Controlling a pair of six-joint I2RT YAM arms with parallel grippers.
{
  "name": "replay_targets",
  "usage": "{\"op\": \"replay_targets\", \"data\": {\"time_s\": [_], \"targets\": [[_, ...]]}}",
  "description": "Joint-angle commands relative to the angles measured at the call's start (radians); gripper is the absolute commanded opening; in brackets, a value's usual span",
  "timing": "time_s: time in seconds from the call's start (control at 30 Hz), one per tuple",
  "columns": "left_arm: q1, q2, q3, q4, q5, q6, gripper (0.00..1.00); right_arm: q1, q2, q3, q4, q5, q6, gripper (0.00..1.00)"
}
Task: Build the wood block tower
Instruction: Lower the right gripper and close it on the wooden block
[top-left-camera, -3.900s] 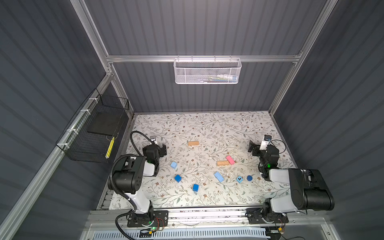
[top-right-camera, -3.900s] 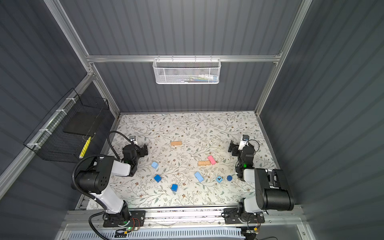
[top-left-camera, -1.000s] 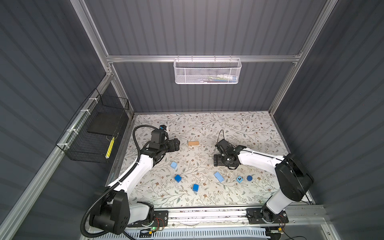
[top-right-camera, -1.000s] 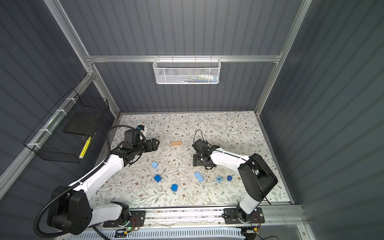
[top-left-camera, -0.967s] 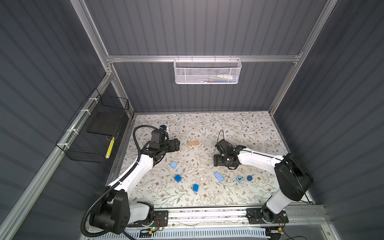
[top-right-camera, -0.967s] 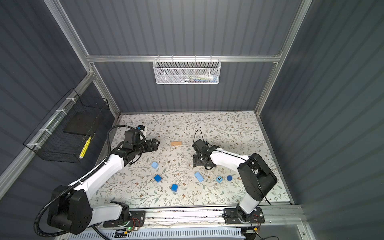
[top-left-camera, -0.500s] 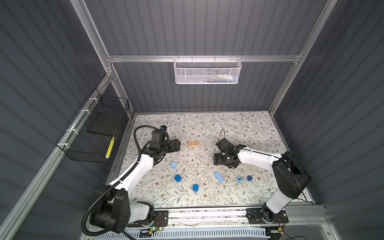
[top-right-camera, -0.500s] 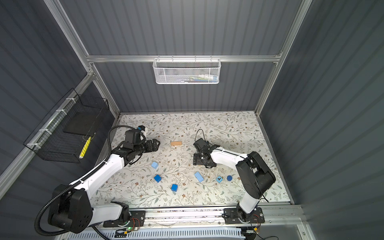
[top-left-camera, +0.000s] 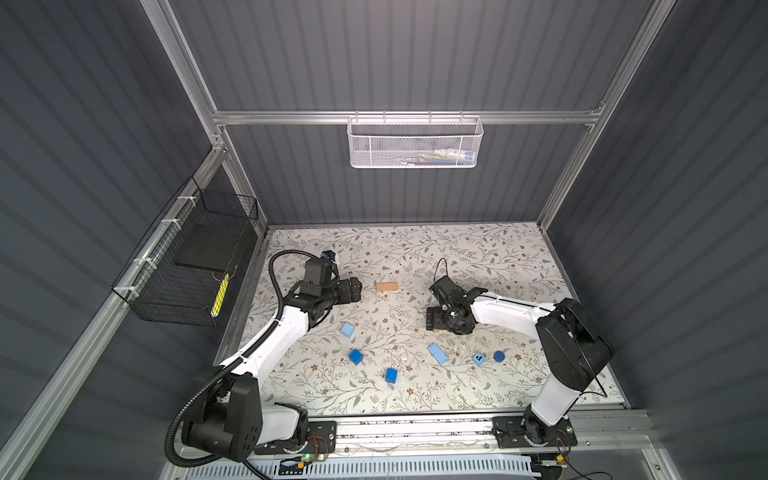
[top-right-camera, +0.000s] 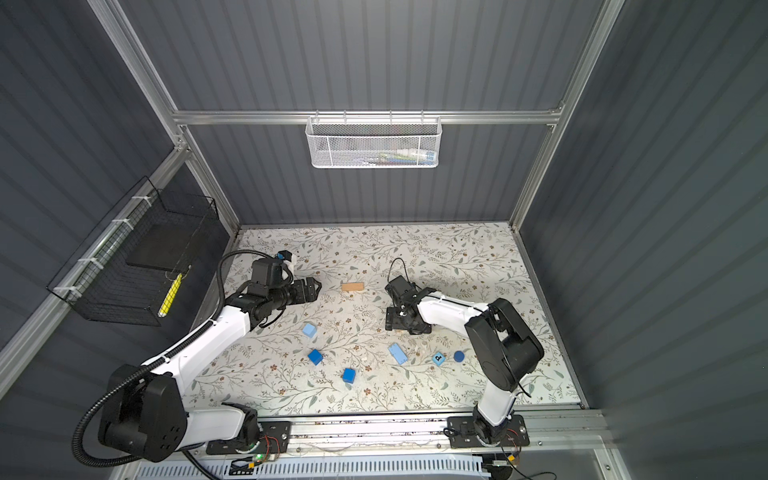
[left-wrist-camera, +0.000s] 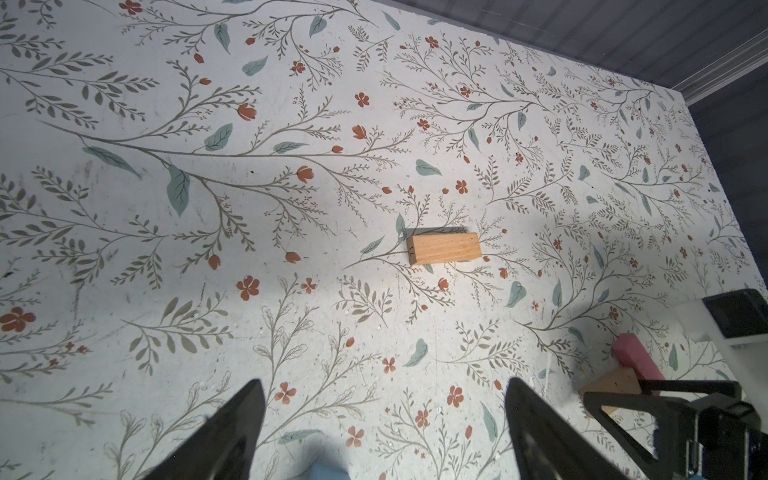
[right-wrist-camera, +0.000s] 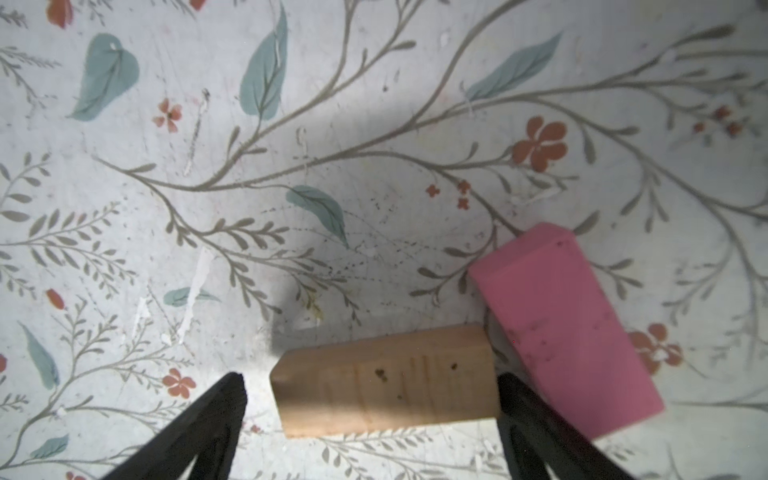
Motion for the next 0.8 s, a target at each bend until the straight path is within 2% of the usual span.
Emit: {"op": "replay_targets", "data": {"time_s": [0.0, 0.33, 0.77], "targets": [[-0.004, 0.007, 0.028, -0.018, 0.018, -0.005, 0.91, 0.002, 0.027, 0.042, -0.068, 0.038, -0.036, 0.94], [-0.004, 0.001, 0.021, -0.023, 0.016, 0.0, 0.9, 0.003, 0.05, 0.078, -0.121, 0.077, -0.119, 0.93], [-0.006, -0.016, 0.013, -0.03, 0.014, 0.0, 0.9, 0.004, 0.075, 0.105, -0.116, 0.009, -0.242, 0.92]]}}
